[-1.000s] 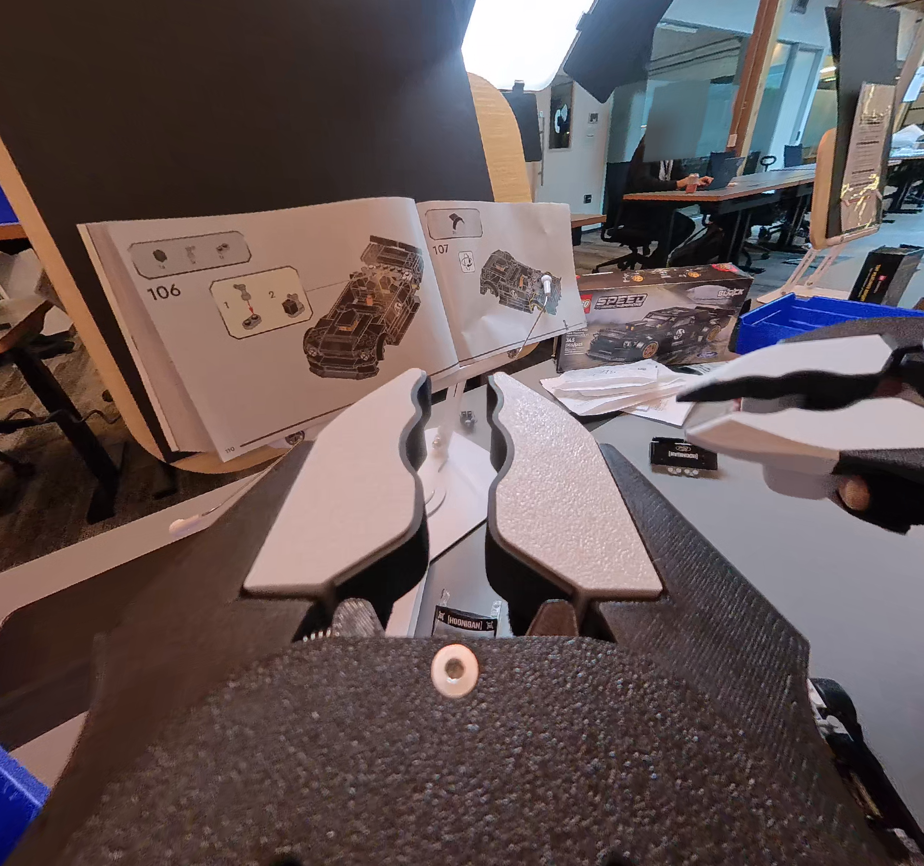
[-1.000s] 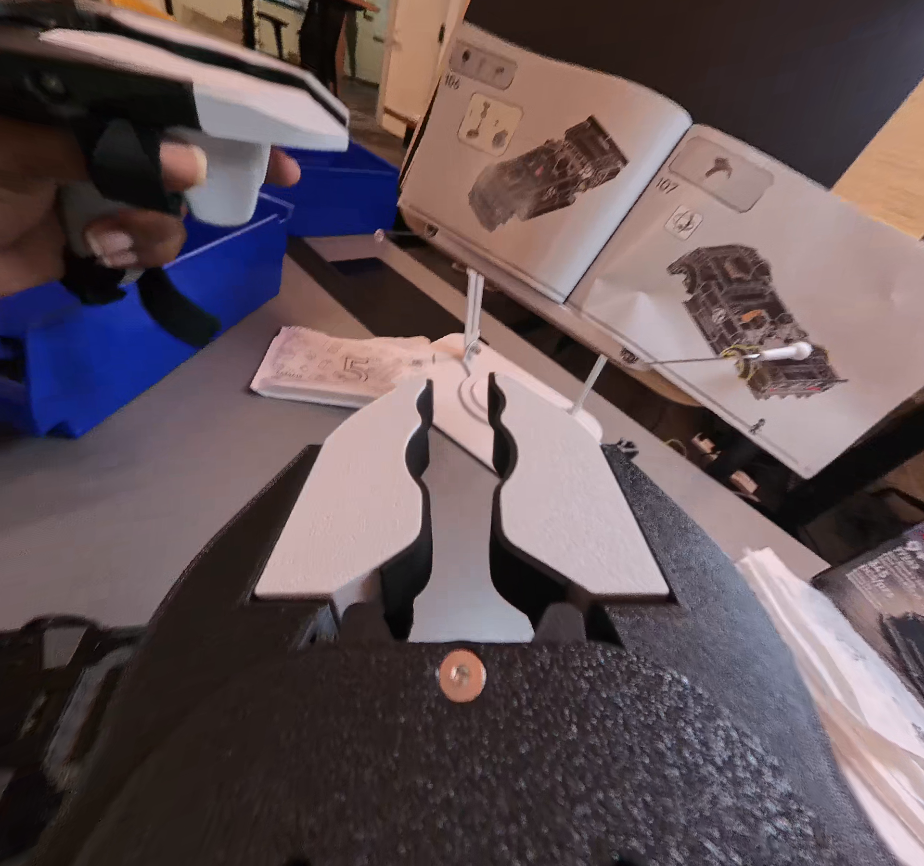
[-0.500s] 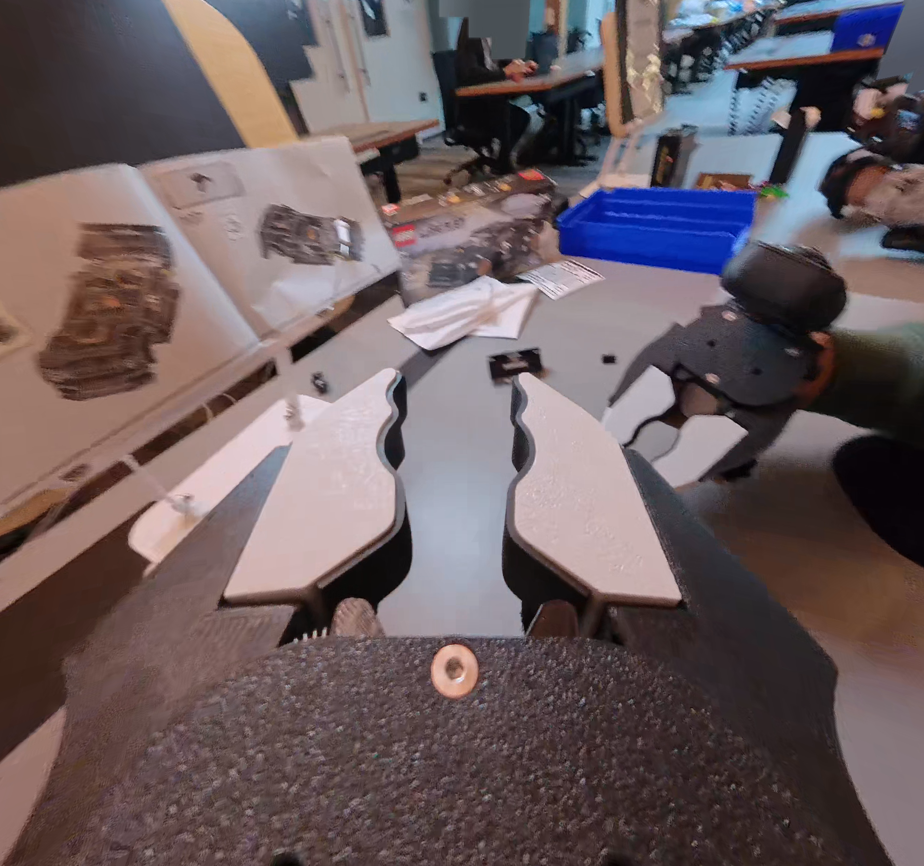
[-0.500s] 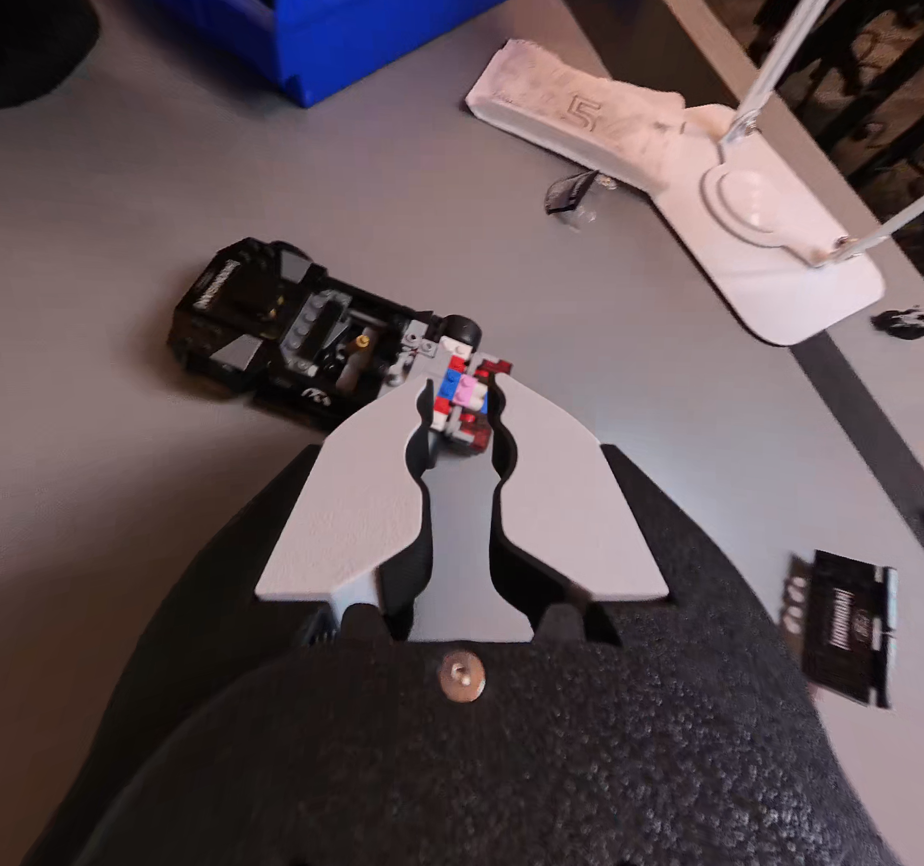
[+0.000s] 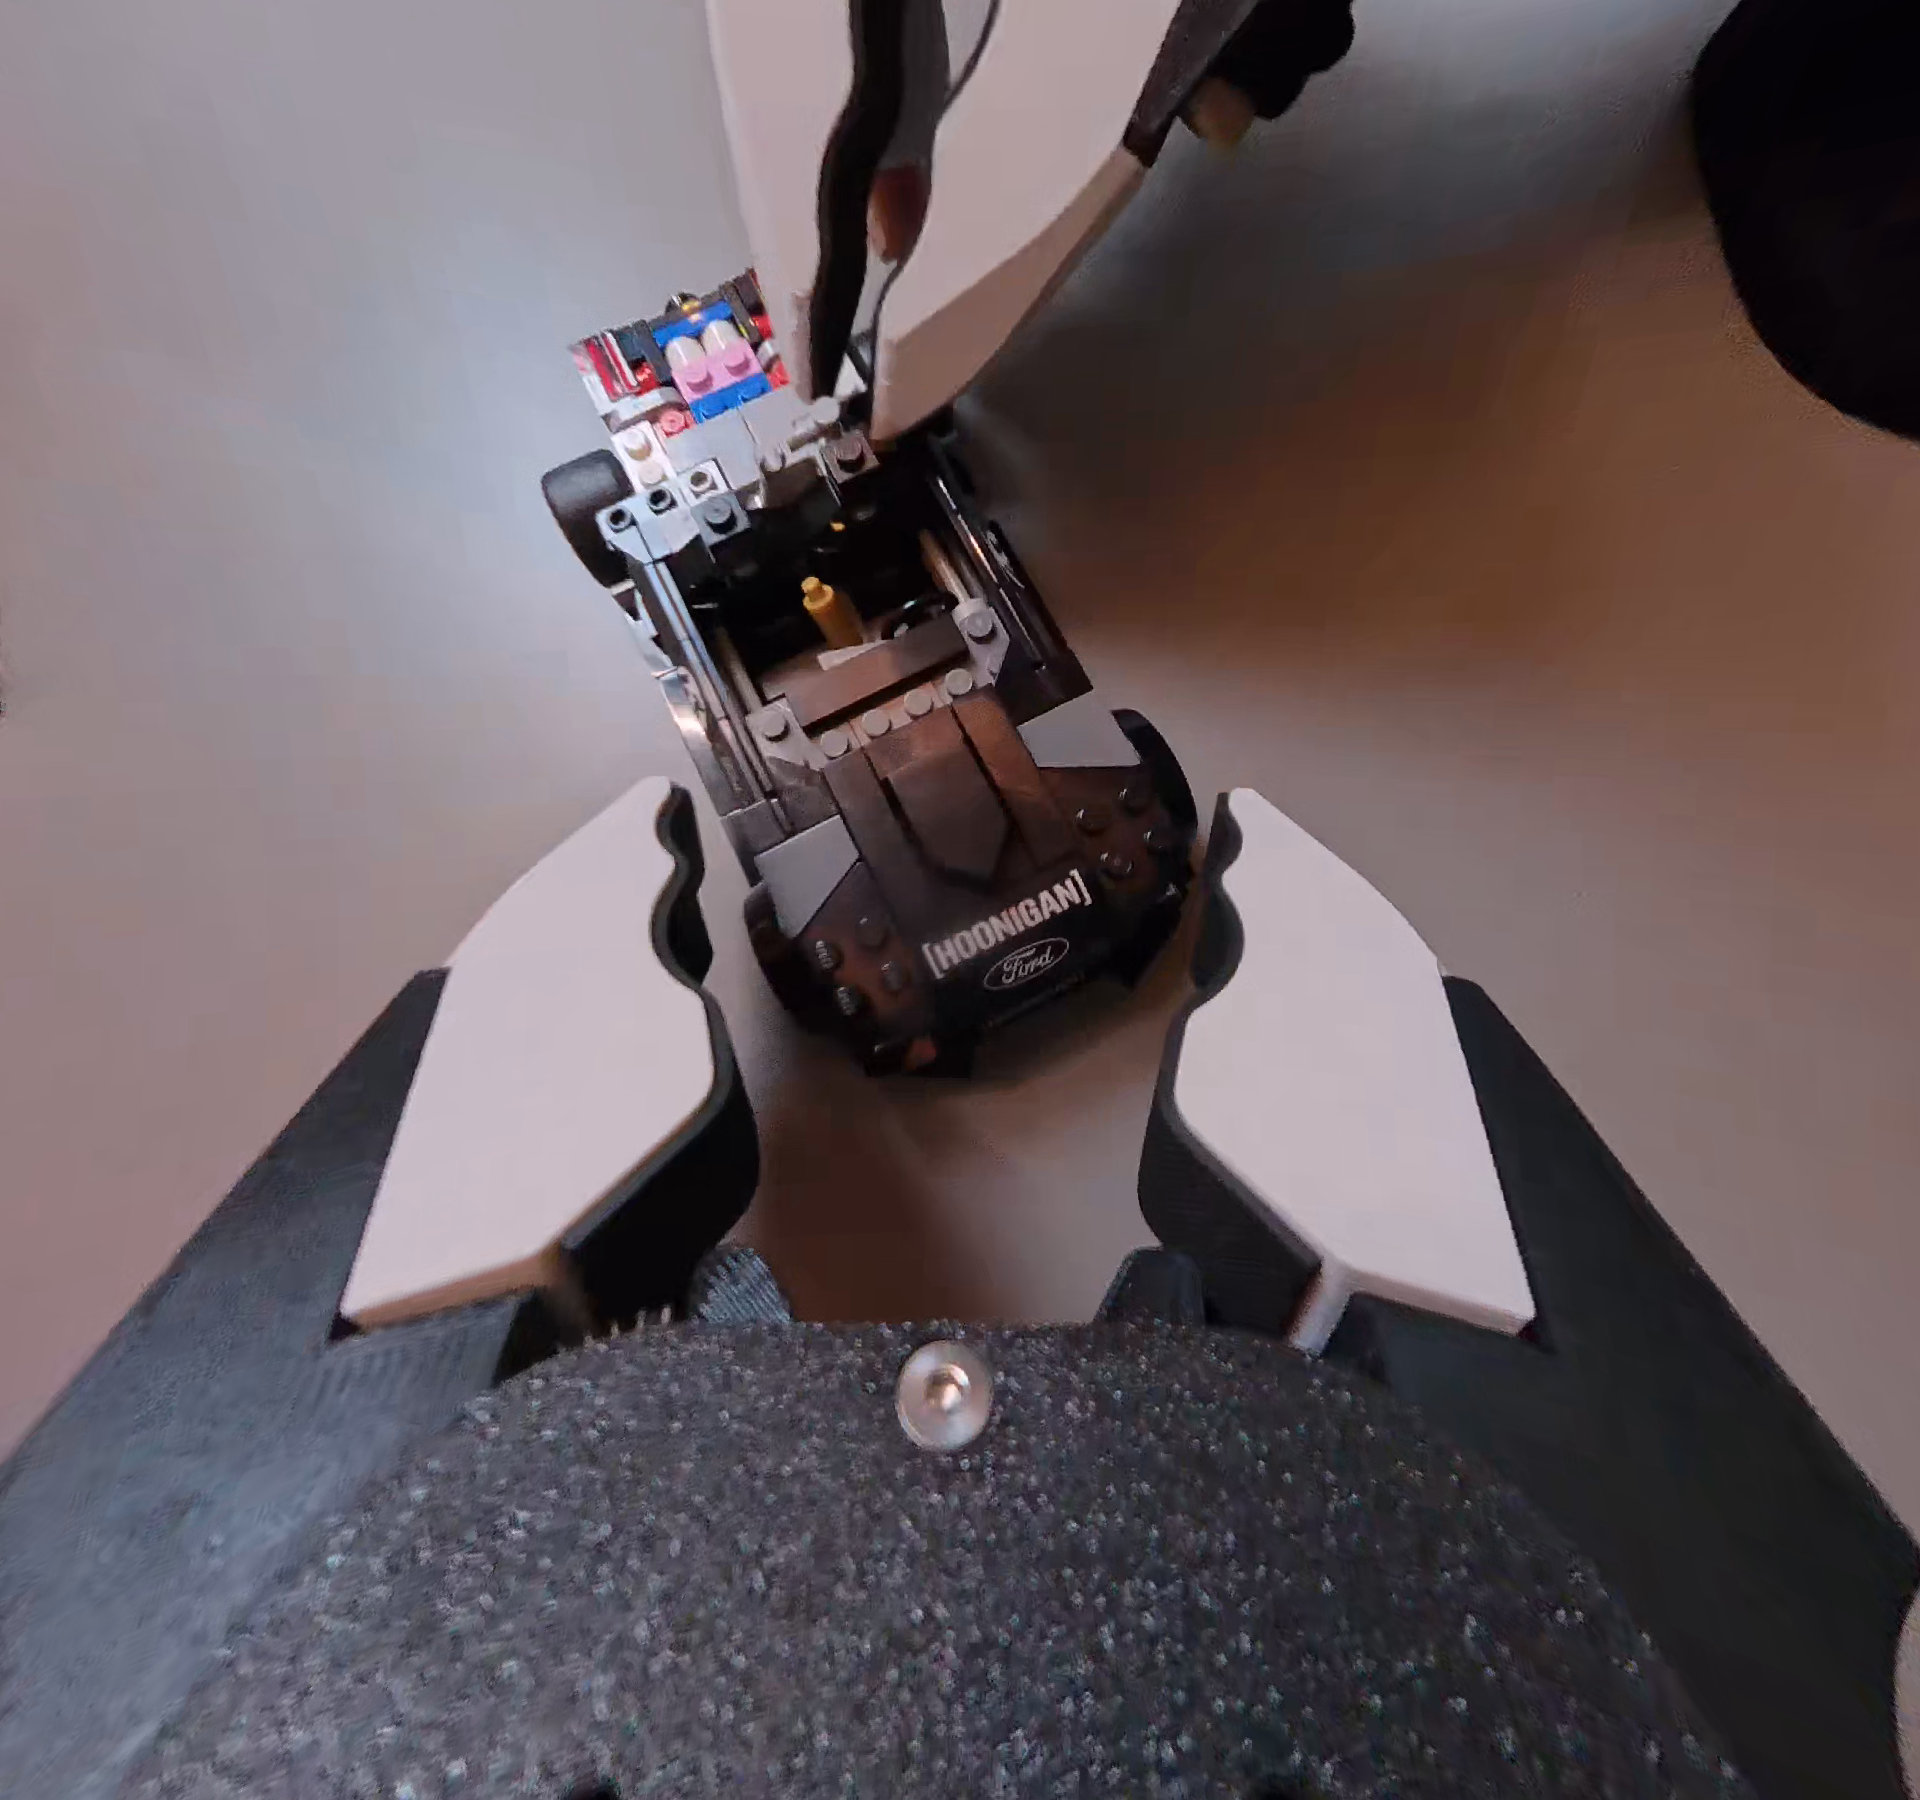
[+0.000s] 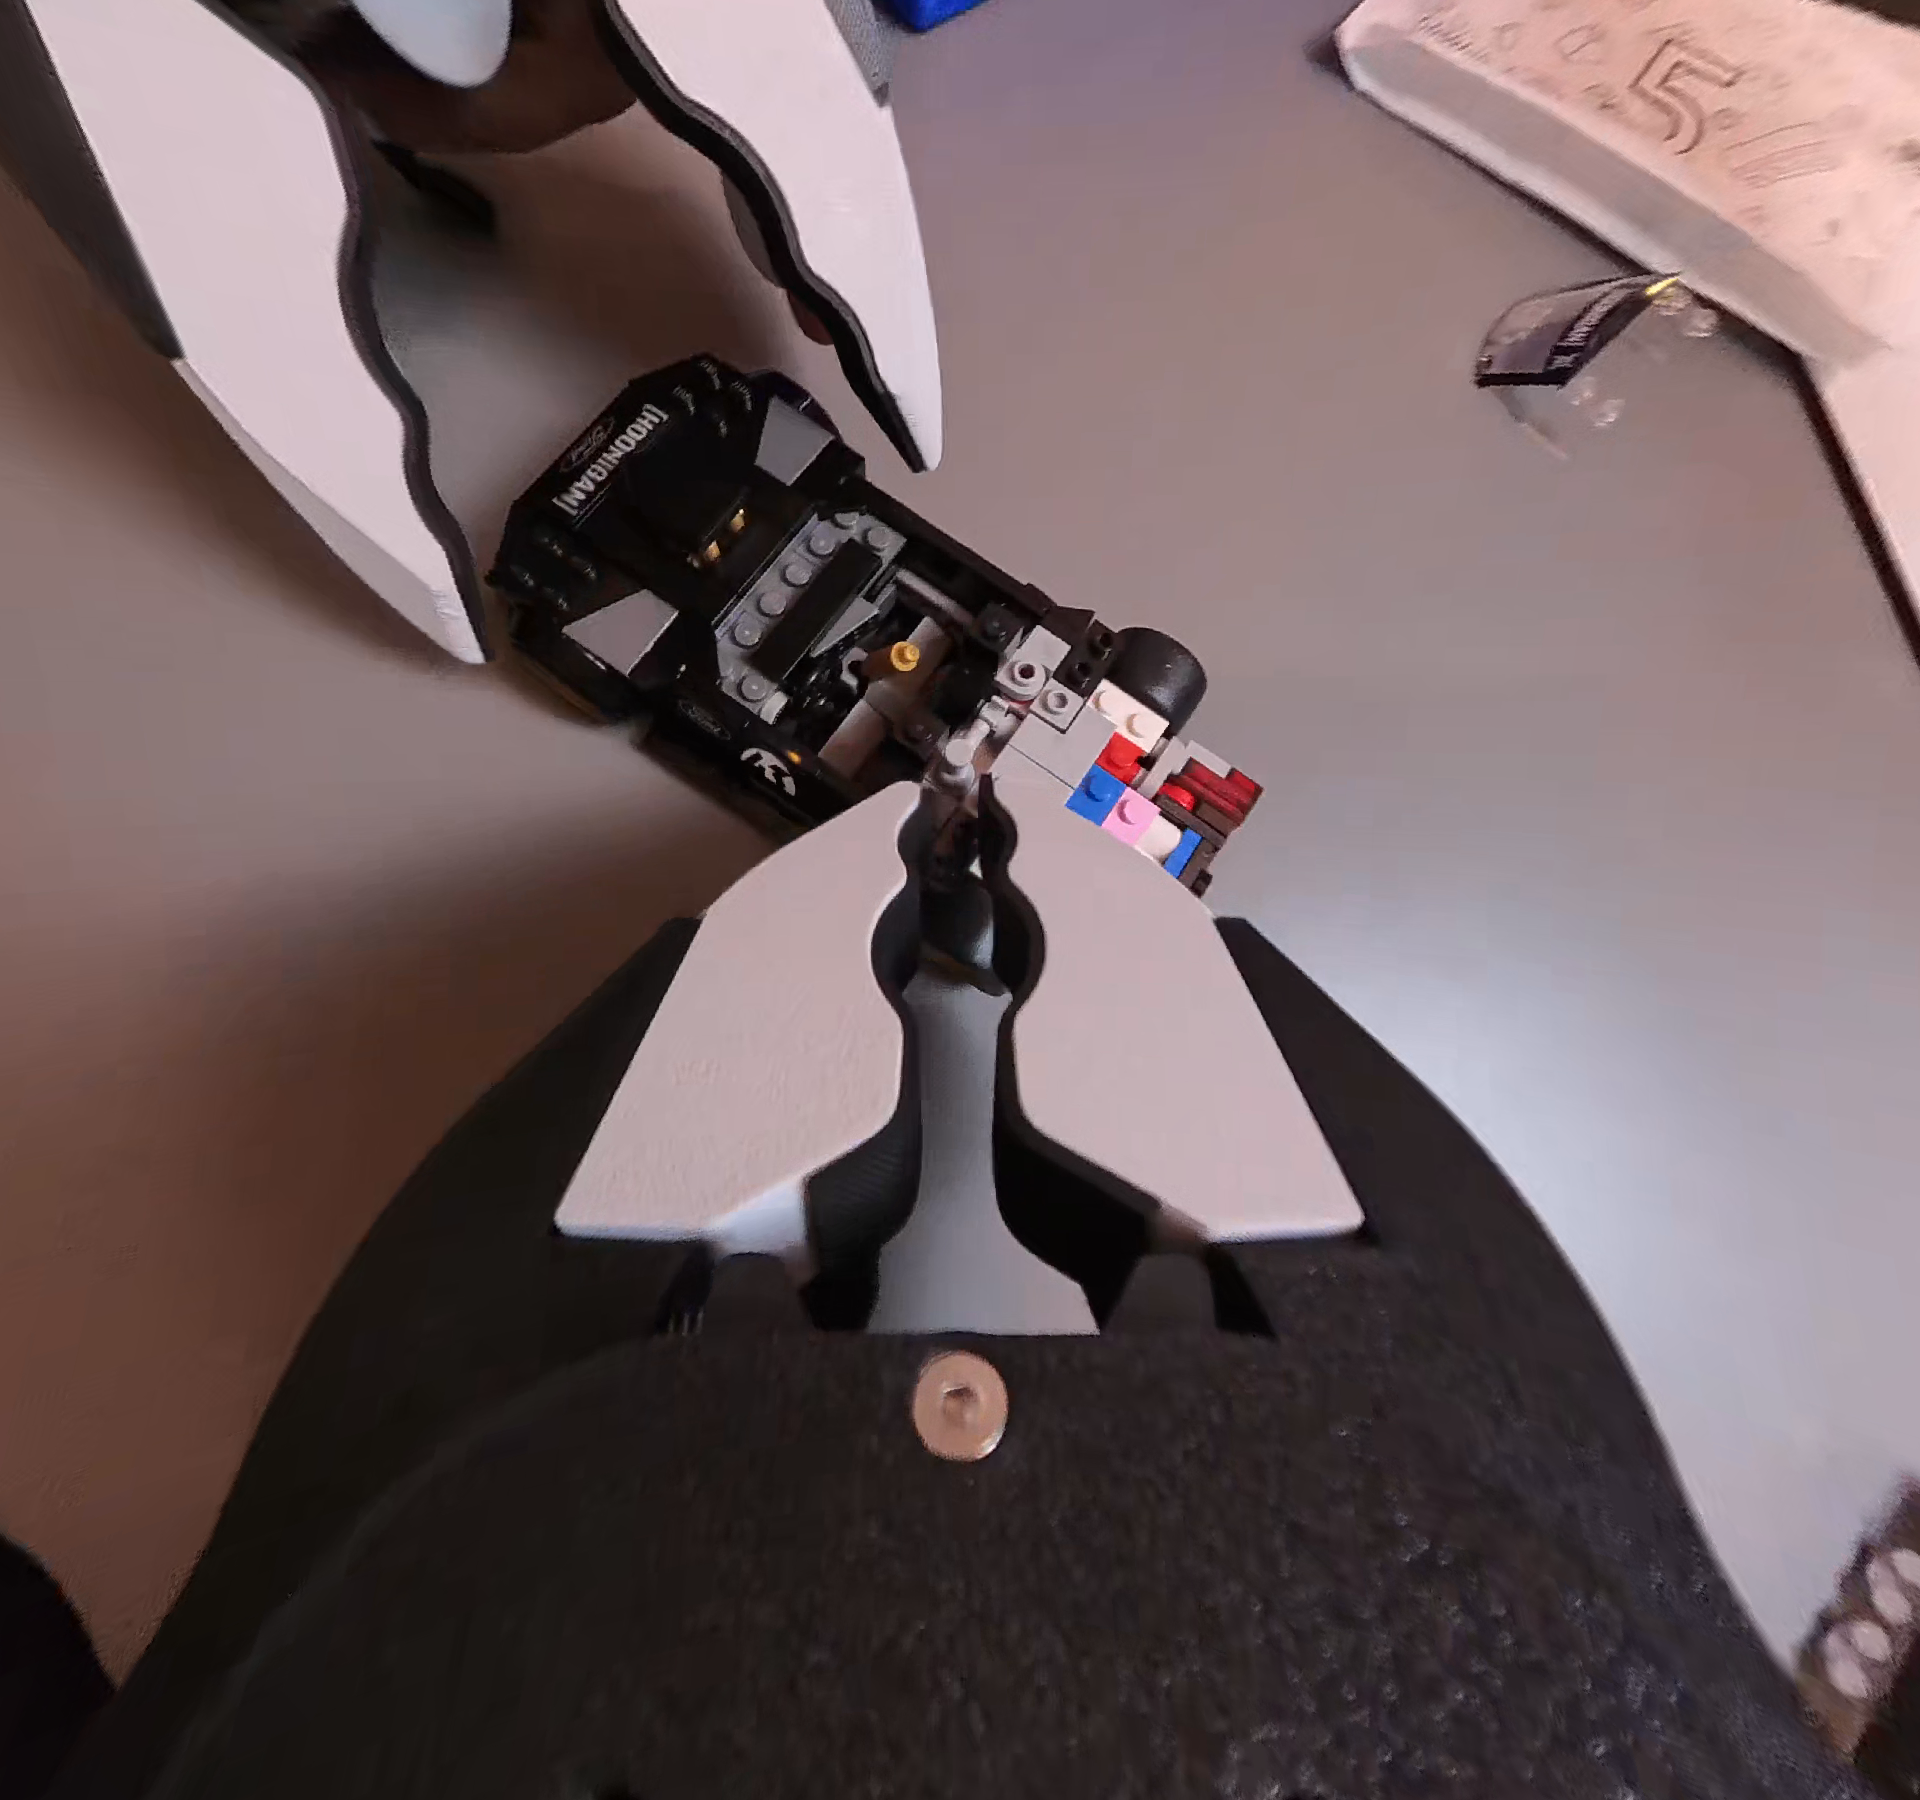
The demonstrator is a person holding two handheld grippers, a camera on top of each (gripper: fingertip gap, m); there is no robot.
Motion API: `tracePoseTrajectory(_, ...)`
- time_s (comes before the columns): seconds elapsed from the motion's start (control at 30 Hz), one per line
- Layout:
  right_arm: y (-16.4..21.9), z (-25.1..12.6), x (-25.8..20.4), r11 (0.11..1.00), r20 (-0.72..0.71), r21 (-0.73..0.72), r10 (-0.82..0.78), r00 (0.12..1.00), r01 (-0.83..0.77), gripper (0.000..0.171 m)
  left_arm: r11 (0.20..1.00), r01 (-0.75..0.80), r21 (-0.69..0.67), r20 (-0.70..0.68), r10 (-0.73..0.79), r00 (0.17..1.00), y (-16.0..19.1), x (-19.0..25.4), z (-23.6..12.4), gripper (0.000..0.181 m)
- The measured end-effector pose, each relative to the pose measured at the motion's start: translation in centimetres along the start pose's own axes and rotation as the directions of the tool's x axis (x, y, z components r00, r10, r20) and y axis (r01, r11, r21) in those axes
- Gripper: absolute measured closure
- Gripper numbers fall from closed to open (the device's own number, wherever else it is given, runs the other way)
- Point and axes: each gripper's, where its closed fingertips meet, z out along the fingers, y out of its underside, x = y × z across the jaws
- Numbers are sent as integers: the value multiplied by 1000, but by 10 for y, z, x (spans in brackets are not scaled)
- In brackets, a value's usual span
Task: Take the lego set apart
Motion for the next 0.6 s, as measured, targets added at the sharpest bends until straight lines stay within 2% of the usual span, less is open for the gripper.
tracePoseTrajectory(0.37,-2,4,-2,984,215,-113,-113,970,140,166,1000,-12,6,-71,12,997,8,4,9,91)
tracePoseTrajectory(0.6,-5,5,-7,980,244,-86,-154,957,180,168,999,-41,15,-112,42,993,13,4,5,91)
